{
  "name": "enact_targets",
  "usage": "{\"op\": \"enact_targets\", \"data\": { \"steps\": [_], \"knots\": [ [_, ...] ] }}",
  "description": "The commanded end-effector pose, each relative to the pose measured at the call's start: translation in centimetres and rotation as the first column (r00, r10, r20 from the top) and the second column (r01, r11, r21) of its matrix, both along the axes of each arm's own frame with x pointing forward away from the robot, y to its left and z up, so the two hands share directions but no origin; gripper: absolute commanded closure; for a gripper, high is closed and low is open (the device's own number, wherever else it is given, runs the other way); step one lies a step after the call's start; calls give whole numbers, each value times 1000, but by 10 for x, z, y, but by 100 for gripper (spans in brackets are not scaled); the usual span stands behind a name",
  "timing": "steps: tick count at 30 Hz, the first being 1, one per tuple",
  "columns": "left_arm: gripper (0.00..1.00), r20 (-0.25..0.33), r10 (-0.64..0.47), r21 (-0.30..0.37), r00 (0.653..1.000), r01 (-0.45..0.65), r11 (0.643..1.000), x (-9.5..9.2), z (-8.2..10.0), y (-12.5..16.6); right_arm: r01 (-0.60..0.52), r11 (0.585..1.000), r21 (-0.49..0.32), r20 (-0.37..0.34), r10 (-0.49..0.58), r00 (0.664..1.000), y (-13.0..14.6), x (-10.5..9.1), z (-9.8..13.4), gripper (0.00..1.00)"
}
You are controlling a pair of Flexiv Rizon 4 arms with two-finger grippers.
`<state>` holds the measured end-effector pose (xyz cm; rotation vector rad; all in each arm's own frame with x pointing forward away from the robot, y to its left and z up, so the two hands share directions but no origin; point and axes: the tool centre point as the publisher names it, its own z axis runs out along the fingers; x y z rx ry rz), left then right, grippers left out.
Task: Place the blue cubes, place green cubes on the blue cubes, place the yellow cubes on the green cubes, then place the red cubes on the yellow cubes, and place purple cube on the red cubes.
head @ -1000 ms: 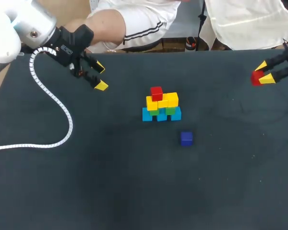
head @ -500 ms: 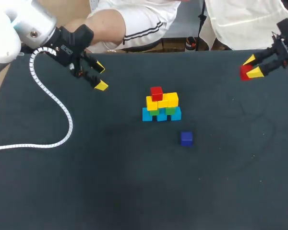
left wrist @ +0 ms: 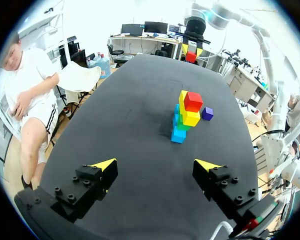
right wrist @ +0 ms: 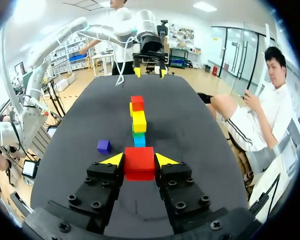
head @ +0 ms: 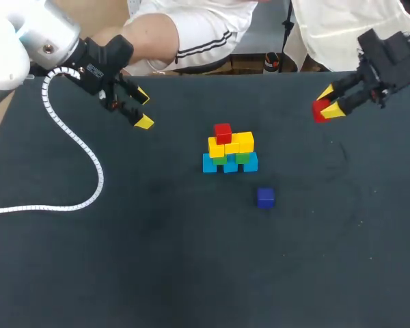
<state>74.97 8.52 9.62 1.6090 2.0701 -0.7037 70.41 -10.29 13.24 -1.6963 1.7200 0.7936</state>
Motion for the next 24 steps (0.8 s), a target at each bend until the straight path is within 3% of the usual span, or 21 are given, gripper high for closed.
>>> {"op": "enact_targets", "data": {
  "steps": [1, 24],
  "knots": [
    [0, 3, -1, -2, 1000, 1, 1000, -1, 0, 1, -31, 999, 19, 14, 30, 999, 14, 5, -5, 100],
    [0, 3, -1, -2, 1000, 1, 1000, -1, 0, 1, -63, 997, 34, 36, 62, 997, 19, 7, -3, 100]
  ]
}}
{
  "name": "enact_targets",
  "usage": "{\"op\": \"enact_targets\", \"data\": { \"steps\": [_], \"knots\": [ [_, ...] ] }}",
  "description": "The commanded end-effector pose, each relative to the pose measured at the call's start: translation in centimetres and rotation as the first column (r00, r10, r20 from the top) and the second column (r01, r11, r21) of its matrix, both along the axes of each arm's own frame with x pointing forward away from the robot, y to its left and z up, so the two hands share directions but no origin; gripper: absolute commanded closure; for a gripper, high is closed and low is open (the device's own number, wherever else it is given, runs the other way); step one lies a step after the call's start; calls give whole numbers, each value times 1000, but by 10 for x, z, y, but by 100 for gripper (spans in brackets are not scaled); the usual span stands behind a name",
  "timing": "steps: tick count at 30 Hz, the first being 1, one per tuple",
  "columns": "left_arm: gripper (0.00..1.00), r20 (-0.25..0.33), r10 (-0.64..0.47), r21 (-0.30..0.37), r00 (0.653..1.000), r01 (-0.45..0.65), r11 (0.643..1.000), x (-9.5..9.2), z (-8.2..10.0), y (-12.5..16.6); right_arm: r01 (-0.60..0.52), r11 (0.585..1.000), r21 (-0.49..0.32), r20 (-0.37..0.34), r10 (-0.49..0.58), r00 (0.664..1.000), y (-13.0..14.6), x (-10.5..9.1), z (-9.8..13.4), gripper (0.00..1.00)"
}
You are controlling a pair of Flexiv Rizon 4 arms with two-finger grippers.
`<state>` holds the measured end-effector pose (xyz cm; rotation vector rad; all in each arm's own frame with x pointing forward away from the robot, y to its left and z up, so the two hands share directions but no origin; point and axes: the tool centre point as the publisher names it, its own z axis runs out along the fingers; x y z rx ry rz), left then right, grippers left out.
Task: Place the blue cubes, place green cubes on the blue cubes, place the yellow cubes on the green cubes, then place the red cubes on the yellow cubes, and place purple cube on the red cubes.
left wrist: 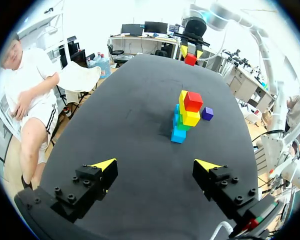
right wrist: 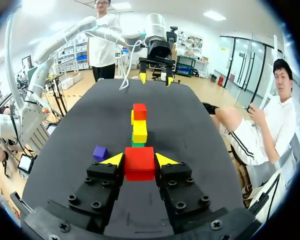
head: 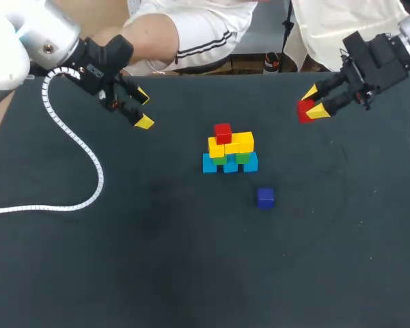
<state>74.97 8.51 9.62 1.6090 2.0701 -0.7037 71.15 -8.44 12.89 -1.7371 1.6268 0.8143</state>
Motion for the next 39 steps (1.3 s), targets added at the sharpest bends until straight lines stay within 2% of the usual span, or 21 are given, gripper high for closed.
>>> {"op": "enact_targets", "data": {
  "steps": [1, 10, 12, 15, 22, 30, 38, 39],
  "knots": [
    [0, 3, -1, -2, 1000, 1, 1000, -1, 0, 1, 1, 1000, -1, 1, -1, 1000, 0, 0, 0, 100],
    [0, 3, -1, -2, 1000, 1, 1000, -1, 0, 1, 1, 1000, -1, 1, -1, 1000, 0, 0, 0, 100],
    [0, 3, -1, -2, 1000, 1, 1000, -1, 0, 1, 8, 1000, 30, 22, -8, 1000, 4, -2, 7, 100],
    [0, 3, -1, -2, 1000, 1, 1000, -1, 0, 1, 33, 999, 23, 32, -34, 999, 8, -5, 17, 100],
    [0, 3, -1, -2, 1000, 1, 1000, -1, 0, 1, 91, 995, 27, 5, -91, 996, 24, -22, 32, 100],
    [0, 3, -1, -2, 1000, 1, 1000, -1, 0, 1, 107, 994, 39, -25, -106, 994, 41, -46, 28, 100],
    [0, 3, -1, -2, 1000, 1, 1000, -1, 0, 1, 37, 999, 13, -44, -37, 998, 68, -37, 17, 100],
    [0, 3, -1, -2, 1000, 1, 1000, -1, 0, 1, 23, 999, 29, -44, -22, 999, 72, -35, 14, 100]
  ]
}}
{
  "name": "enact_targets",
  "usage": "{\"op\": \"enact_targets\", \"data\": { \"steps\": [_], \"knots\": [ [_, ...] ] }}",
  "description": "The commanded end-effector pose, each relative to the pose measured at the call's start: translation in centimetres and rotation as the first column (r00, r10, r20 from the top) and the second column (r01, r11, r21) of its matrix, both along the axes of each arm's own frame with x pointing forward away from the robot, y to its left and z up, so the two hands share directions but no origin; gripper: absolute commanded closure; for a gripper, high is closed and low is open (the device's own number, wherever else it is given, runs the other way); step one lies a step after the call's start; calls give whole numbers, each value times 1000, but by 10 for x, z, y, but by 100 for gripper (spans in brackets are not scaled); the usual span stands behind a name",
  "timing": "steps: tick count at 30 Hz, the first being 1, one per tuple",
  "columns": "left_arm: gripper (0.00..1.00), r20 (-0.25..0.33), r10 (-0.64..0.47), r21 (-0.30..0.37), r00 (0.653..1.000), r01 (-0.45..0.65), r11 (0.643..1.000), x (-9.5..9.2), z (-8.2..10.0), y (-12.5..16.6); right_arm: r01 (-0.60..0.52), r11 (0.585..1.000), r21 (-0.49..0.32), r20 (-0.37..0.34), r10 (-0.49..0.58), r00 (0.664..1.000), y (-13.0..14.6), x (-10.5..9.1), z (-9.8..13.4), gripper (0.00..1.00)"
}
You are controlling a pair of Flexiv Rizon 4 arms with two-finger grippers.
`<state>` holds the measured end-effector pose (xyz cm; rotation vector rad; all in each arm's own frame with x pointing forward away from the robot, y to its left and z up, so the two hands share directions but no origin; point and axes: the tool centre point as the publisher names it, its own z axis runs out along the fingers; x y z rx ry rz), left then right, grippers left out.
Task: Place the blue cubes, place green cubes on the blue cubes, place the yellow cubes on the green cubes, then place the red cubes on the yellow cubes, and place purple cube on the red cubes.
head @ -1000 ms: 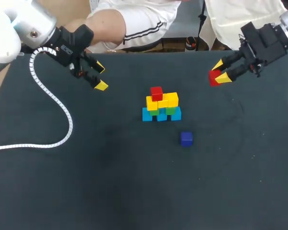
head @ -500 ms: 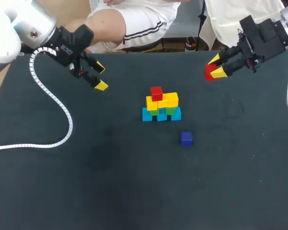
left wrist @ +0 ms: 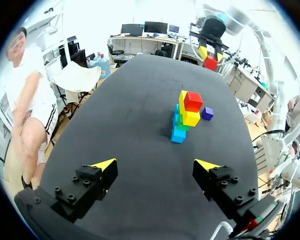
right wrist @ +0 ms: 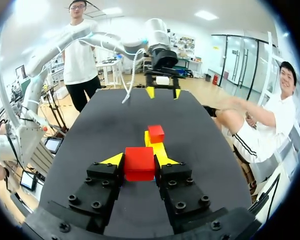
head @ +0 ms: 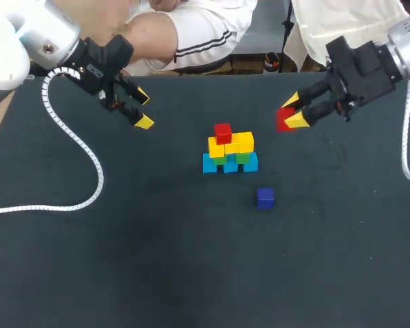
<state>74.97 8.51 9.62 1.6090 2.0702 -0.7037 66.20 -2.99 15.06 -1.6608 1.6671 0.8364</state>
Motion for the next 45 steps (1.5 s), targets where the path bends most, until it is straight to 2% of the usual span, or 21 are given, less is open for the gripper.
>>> {"op": "enact_targets", "data": {
  "steps": [1, 5, 10, 13, 34, 45],
  "knots": [
    [0, 3, -1, -2, 1000, 1, 1000, -1, 0, 1, -37, 999, -4, -17, 37, 999, 21, 16, -10, 100],
    [0, 3, -1, -2, 1000, 1, 1000, -1, 0, 1, -57, 998, -20, -42, 56, 998, 29, 20, -22, 100],
    [0, 3, -1, -2, 1000, 1, 1000, -1, 0, 1, -74, 997, 5, -54, 74, 996, 36, 20, -30, 100],
    [0, 3, -1, -2, 1000, 1, 1000, -1, 0, 1, -102, 995, 11, -40, 102, 994, 37, 18, -26, 100],
    [0, 3, -1, -2, 1000, 1, 1000, -1, 0, 1, -102, 995, 11, -40, 102, 994, 37, 18, -26, 100],
    [0, 3, -1, -2, 1000, 1, 1000, -1, 0, 1, -87, 995, 59, -22, 88, 996, 56, 3, -23, 100]
  ]
}}
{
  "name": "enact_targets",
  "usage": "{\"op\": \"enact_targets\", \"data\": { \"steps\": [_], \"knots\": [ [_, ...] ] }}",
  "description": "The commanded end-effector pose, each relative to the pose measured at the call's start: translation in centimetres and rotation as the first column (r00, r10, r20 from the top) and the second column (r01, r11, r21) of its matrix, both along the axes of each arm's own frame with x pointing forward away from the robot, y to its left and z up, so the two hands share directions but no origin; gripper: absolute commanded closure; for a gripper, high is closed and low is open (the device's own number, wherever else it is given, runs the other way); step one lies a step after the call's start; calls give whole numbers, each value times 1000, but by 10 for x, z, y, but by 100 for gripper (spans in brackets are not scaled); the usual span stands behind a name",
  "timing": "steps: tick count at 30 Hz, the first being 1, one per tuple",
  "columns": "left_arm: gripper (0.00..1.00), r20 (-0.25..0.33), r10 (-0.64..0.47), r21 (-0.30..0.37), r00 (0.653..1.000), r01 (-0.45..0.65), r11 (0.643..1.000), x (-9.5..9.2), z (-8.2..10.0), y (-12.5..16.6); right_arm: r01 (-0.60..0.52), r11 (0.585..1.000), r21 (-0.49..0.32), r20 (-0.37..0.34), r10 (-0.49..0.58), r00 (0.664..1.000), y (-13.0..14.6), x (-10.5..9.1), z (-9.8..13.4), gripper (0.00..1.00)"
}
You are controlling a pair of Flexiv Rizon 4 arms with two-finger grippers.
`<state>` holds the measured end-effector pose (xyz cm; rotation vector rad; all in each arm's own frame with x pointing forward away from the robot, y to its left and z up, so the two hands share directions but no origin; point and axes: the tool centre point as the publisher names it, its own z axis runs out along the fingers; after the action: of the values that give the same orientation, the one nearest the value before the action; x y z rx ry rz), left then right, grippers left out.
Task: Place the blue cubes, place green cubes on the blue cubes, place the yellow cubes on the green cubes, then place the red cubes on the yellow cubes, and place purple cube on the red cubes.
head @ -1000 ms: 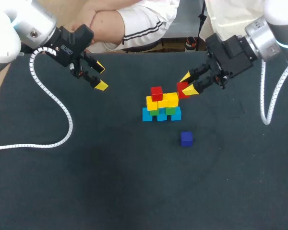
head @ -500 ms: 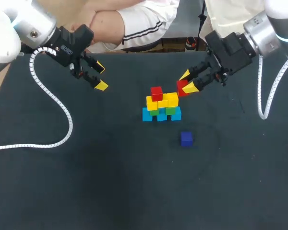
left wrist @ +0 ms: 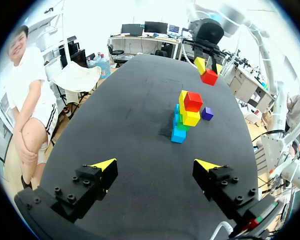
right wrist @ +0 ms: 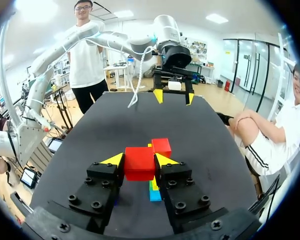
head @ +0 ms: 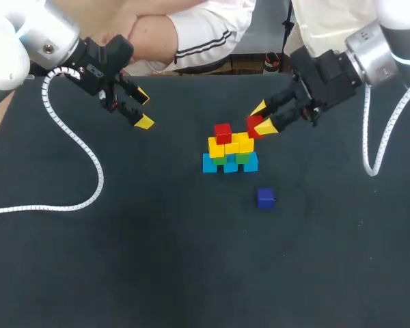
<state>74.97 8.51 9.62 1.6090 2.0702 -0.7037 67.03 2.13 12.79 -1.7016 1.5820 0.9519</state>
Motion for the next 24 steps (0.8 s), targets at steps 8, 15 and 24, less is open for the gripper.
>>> {"op": "enact_targets", "data": {
  "steps": [8, 15, 24],
  "knots": [
    [0, 3, -1, -2, 1000, 1, 1000, -1, 0, 1, -10, 1000, -3, -21, 10, 1000, 10, 1, -9, 100],
    [0, 3, -1, -2, 1000, 1, 1000, -1, 0, 1, -32, 999, 19, -38, 33, 999, 12, 13, -20, 100],
    [0, 3, -1, -2, 1000, 1, 1000, -1, 0, 1, -54, 999, 7, -50, 54, 997, 20, 19, -24, 100]
  ]
}}
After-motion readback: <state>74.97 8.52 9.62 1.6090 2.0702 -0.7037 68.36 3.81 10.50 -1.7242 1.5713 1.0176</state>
